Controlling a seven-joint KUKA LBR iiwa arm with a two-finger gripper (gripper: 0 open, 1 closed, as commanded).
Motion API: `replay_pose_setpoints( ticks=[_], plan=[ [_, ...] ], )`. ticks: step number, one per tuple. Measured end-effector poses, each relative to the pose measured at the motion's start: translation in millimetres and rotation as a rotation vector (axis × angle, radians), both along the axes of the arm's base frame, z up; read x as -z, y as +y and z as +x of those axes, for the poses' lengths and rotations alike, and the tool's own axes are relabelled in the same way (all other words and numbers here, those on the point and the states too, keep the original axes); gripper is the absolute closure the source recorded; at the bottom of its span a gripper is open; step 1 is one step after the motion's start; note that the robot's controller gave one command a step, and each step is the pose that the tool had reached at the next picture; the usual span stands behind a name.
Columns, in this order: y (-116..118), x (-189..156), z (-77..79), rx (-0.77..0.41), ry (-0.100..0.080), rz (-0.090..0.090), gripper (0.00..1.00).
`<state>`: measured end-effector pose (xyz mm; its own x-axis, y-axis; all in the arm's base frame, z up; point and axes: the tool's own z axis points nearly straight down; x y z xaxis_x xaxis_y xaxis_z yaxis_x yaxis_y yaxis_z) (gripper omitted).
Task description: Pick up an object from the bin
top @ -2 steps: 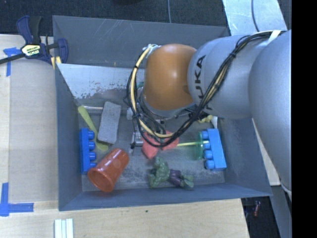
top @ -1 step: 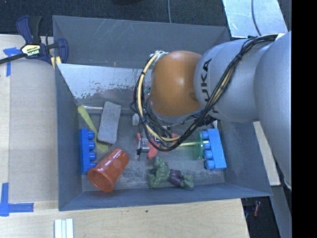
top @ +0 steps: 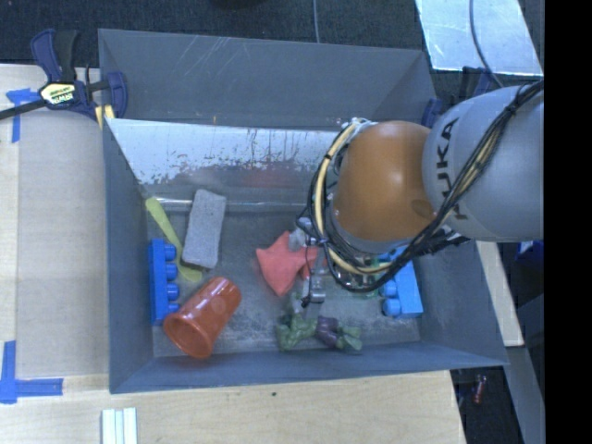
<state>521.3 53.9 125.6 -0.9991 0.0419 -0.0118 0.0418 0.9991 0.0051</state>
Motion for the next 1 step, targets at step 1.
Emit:
replay_pose_setpoints(
  ticks=[1],
  plan=[
    [-60.8,18.5,37.3,-0.014,-0.008,0.003,0.00]
  ],
)
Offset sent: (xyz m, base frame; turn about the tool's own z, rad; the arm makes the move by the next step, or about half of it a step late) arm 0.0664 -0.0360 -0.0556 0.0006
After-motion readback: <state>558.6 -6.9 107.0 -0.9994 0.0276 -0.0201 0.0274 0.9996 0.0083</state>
